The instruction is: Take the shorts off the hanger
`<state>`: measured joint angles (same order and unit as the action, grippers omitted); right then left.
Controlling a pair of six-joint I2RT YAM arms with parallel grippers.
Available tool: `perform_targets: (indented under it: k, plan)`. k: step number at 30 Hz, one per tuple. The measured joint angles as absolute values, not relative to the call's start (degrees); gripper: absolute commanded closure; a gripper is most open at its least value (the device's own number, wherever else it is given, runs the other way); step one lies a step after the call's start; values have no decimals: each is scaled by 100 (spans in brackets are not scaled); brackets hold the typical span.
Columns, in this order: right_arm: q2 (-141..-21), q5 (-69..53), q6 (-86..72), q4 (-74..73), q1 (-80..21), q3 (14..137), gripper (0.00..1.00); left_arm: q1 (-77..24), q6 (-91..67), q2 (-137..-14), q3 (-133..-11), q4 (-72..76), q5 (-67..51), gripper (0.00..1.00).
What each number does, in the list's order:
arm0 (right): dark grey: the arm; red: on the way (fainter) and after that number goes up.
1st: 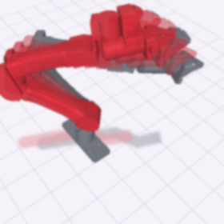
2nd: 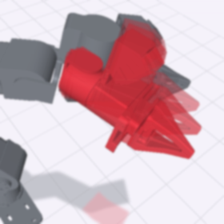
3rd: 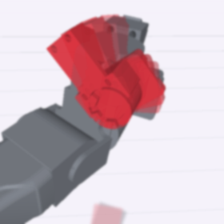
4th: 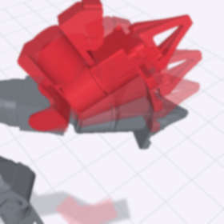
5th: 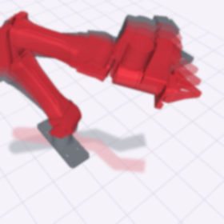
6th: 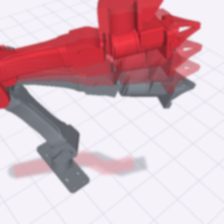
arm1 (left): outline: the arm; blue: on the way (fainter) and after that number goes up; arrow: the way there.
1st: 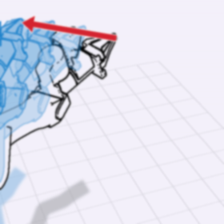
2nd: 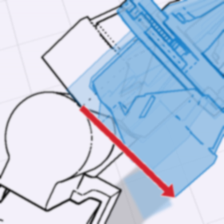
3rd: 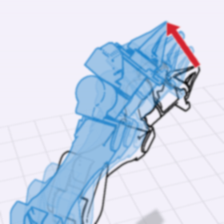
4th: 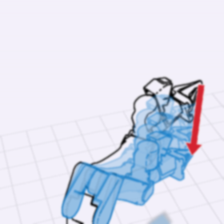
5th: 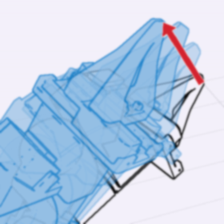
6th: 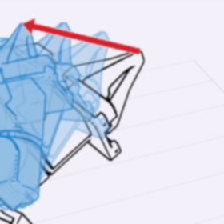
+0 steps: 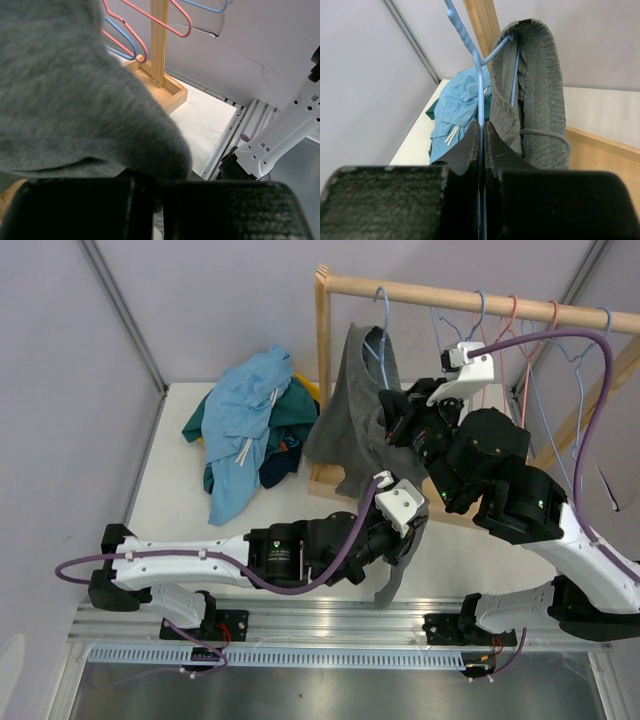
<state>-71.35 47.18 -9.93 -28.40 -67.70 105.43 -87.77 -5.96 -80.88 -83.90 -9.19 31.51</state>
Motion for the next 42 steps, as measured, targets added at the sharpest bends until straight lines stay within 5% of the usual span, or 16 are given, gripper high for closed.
perform_targets:
  k: [17,26,34,42]
  plan:
    - [-6764,5048,-869,-2941,-6582,10427,100,-10921,-810,-8381,-8493,-1020,4727,100]
    - [-6523,4989,-987,-3505,-6512,10440,100,-10960,-1210,-8827,-8195,-1385,5000,100]
    - [-6243,4847,-1957,-3964,-6692,10436,100,-9485,-1253,-8689,-8103,-1444,4362,100]
    - [-5671,4779,-2751,-4364,-6858,10348,100,-6298,-1041,-8545,-8589,-1896,3288,100]
